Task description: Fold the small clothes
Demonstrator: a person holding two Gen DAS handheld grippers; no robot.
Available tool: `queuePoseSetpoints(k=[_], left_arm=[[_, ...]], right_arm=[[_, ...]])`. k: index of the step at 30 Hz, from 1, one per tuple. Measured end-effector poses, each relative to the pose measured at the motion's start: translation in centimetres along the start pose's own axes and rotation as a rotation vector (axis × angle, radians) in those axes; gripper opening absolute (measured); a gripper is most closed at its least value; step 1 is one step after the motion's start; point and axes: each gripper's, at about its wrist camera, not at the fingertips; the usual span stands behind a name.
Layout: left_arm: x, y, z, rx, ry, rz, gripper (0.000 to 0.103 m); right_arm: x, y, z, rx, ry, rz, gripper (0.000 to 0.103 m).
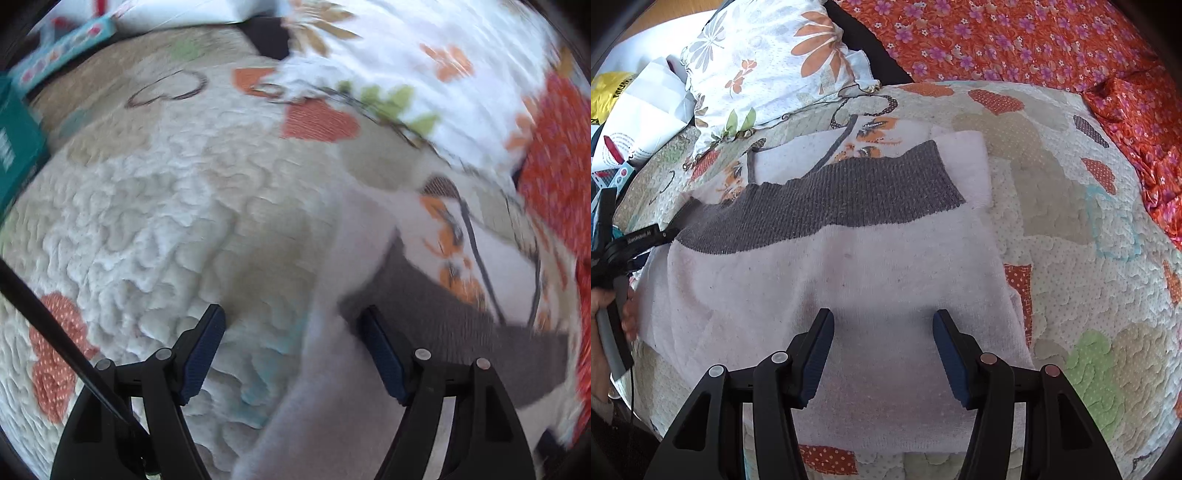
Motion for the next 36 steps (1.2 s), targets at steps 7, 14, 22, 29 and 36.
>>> queuePoseSetpoints(k=[7, 14, 22, 29, 36], left_arm=[[1.1, 0.4, 2.3, -0.084, -0.108, -0.013, 0.076], [3.0, 3.2, 4.9, -0.064, -0.043, 0.007, 0.076], [4.8, 7.3, 7.7, -0.008, 0.037, 0.069, 0.076], [4.7, 8.8, 9.6, -0.009, 0.073, 0.086, 0.077], [4.3, 9.1, 9.3, -0.013, 0.065, 0.065, 0.077]], right_arm=[[-1.7, -0.9, 1.2, -0.053, 0.017, -0.054, 0.063], [-3.2, -0.3, 1.9, -0.043, -0.015, -0.126, 0.063], [-4.3, 0.4, 3.5, -0.067, -0.035, -0.178, 0.066], [-5.0, 0.8, 3.9, -0.066, -0.054, -0.207, 0.067], [-5.3, 1.0, 4.1, -0.064, -0.06, -0.222, 0.068]])
Point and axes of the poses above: each gripper's, at about its wrist camera, not at the fingertips, and z roughly against the way its jaws point, x to its left, y to its underside, and after that the axes turned 4 degrees about -z, right-handed
